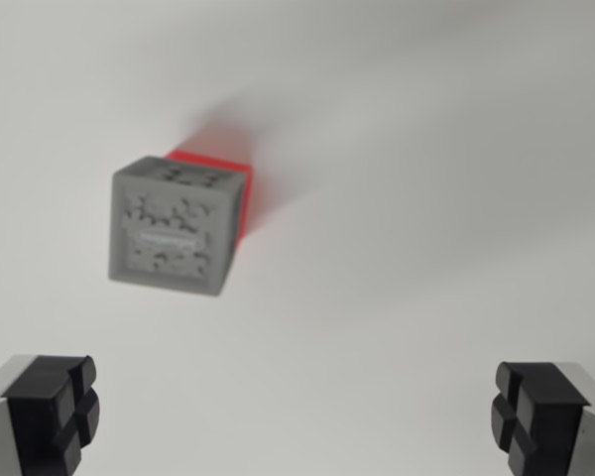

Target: Destack cube

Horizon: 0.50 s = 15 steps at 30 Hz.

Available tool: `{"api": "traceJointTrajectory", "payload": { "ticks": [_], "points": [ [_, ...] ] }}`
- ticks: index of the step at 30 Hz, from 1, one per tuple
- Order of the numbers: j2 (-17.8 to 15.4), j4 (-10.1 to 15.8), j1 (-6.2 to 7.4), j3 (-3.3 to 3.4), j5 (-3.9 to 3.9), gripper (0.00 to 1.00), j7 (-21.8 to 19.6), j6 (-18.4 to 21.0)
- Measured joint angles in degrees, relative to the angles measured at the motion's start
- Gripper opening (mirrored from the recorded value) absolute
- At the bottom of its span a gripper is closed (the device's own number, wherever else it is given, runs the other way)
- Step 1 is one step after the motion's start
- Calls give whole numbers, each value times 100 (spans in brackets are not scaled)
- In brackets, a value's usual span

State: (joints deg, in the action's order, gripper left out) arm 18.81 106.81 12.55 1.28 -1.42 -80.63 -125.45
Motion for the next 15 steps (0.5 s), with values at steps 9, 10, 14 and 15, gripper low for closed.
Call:
{"api": "traceJointTrajectory", "payload": {
  "ticks": [9,10,14,15],
  "points": [
    [340,-234,282,1,13,100,-653,-105],
    [383,-266,316,1,14,100,-731,-116],
    [539,-388,432,3,18,100,-1005,-147],
    [585,-424,464,3,19,100,-1079,-154]
  ]
}}
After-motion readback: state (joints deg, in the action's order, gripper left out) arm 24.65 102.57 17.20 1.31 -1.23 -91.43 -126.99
